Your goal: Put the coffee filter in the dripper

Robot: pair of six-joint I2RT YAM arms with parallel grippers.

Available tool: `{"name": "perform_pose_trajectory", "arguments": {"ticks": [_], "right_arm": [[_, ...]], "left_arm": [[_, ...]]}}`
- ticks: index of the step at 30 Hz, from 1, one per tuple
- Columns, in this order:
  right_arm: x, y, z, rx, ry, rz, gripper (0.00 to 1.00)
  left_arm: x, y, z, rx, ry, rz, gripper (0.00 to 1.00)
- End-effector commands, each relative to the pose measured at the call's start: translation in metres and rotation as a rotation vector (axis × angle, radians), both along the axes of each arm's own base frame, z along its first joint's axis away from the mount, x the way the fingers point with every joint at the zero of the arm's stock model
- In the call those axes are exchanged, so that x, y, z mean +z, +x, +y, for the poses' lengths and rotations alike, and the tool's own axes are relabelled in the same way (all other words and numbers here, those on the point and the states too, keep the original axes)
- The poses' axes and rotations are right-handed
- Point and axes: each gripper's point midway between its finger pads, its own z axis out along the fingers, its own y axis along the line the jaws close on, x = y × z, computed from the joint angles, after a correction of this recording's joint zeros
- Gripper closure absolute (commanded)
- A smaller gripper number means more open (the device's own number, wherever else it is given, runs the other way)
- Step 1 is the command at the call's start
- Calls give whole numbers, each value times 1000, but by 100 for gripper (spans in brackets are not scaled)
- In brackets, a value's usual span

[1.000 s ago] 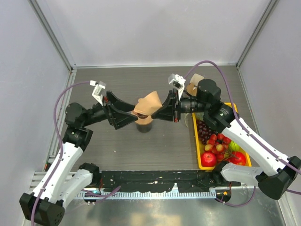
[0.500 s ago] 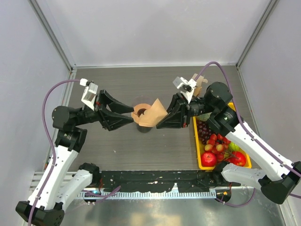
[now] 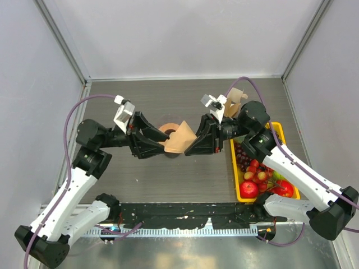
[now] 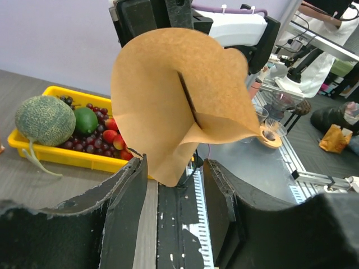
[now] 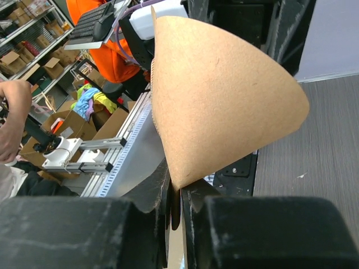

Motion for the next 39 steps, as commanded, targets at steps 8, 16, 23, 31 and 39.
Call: {"name": "perform_pose_trajectory", "arguments": {"ticks": [8,16,23,31,39], "right_arm": [[1,-1,4,25,17,17,82],[1,3,6,20,-1,41,62],[-4,18,-2,-45,-48,43,27],[-2,30,-1,-93,-41,48,39],[-4,32,-1,-100,-40,44,69]], "left_arm": [[14,-12,-14,-92,12,-47,59],[7,-25,-12,-148,33,-63,100],[-10,-28,-9,-156,88,-49,100],[-14,-30,-8,-165,102,-62,100],[-26,-35,-4,-180,144,-76,100]]}}
